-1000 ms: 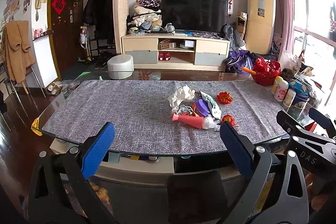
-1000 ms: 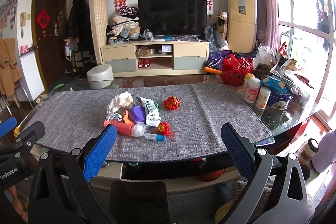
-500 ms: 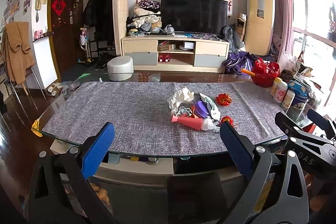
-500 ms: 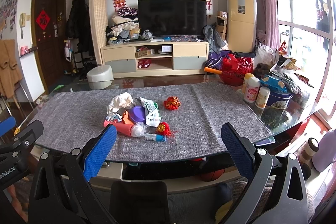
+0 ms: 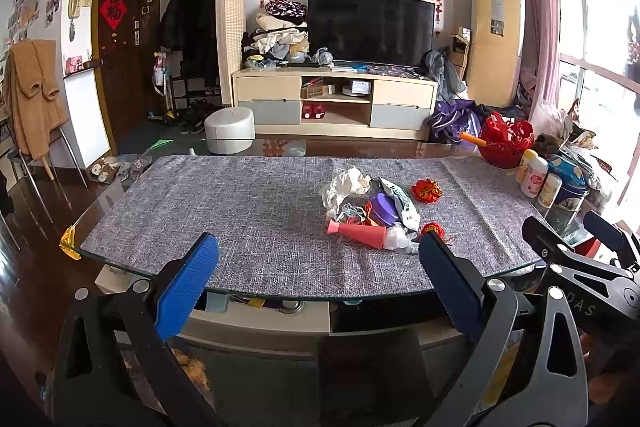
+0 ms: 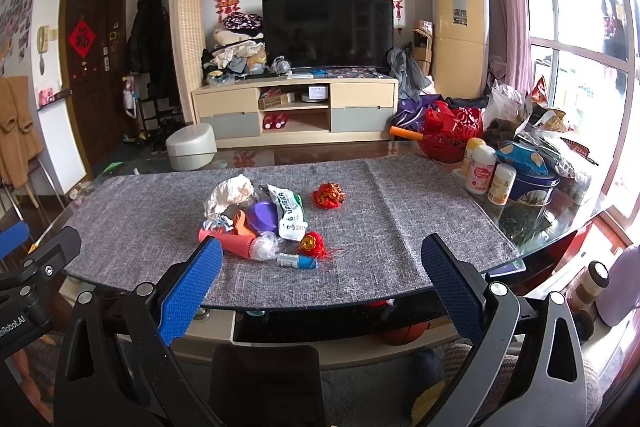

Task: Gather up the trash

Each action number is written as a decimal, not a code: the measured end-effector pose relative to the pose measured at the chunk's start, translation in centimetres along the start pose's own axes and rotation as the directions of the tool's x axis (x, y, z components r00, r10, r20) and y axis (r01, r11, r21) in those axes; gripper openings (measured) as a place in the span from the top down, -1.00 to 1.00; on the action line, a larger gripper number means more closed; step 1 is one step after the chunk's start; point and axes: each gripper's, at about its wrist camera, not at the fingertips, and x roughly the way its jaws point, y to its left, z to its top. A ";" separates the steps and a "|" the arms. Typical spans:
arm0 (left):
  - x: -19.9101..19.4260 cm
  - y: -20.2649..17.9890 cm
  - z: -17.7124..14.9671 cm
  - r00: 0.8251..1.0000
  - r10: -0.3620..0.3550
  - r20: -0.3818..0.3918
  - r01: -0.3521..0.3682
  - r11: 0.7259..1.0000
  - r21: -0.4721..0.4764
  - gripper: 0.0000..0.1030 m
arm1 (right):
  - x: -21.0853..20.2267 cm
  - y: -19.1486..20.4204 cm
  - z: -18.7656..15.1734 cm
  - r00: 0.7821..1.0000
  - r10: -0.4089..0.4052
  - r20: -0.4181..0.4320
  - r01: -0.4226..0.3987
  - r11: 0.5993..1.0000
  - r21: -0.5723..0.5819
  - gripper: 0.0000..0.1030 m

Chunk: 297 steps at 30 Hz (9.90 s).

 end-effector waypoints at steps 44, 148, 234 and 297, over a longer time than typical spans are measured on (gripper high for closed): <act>17.1 0.8 -1.8 0.960 -0.028 -0.278 0.032 0.999 0.010 -0.84 | 19.4 -1.7 -1.6 0.923 0.133 -0.361 -0.120 0.991 0.057 -0.51; 12.4 -1.7 -15.2 0.834 -0.258 -0.488 0.266 0.962 -0.056 0.88 | 12.2 1.6 -14.5 0.820 0.262 -0.509 -0.278 0.959 0.046 0.31; 28.2 -2.2 -4.9 0.865 -0.230 -0.446 0.267 0.964 0.019 0.03 | 24.6 -1.4 -4.6 0.910 0.159 -0.382 -0.123 0.986 0.115 -0.15; 16.6 -2.0 -20.7 0.713 -0.233 -0.661 0.279 0.960 -0.036 0.51 | 15.7 1.6 -18.1 0.749 0.245 -0.616 -0.251 0.965 0.078 -0.16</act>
